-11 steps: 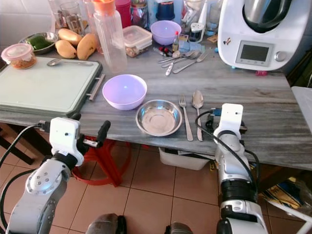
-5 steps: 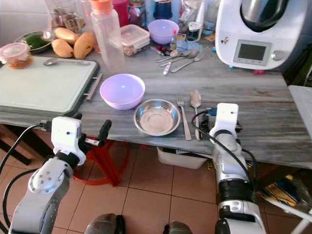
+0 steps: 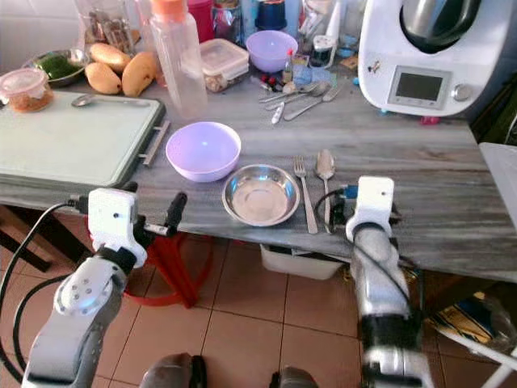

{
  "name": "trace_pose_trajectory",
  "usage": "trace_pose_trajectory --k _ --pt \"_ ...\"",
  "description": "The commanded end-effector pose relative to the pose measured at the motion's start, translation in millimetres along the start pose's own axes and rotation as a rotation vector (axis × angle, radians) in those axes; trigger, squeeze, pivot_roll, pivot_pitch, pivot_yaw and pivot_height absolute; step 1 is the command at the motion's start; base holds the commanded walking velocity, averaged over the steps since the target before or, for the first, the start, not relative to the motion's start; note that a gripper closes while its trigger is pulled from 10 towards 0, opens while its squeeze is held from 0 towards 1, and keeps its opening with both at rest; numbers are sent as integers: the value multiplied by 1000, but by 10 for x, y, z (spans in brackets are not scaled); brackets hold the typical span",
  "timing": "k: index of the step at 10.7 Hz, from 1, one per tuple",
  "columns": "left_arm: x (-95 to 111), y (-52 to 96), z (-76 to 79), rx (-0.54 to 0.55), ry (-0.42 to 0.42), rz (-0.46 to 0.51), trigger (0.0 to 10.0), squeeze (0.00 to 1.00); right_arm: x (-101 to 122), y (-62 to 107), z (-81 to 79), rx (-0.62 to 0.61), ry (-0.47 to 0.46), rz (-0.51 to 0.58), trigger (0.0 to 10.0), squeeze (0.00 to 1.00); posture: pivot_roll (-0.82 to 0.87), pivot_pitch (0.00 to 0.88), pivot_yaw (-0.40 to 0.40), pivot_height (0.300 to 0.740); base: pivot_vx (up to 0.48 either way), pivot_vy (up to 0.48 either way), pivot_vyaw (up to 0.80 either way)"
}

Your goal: Setting the table

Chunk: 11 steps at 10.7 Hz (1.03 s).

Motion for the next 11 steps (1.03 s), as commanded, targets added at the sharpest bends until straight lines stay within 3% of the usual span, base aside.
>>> trace_pose_trajectory --k 1,4,11 --pt "-12 -27 -7 8 0 3 10000 0 152 42 34 -24 -11 73 10000 0 72 16 -6 740 0 0 0" --pt "-9 -86 24 8 15 19 10000 0 346 137 59 -32 -19 184 10000 0 57 0 -17 740 0 0 0" --pt "-23 -156 35 16 27 43 10000 0 408 137 -15 7 -31 212 10000 0 44 0 -28 740 -320 0 0"
Point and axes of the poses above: a point about 5 cm out from each wrist's last joint towards the gripper, its own y axis pointing back from the gripper into the wrist, its own x axis along the axis of the wrist's last joint, z = x × y, the point moved 4 cm from there along -y, pointing out of the wrist towards the gripper, and after that the axes turned 9 degrees about y, right-handed, at the moved point
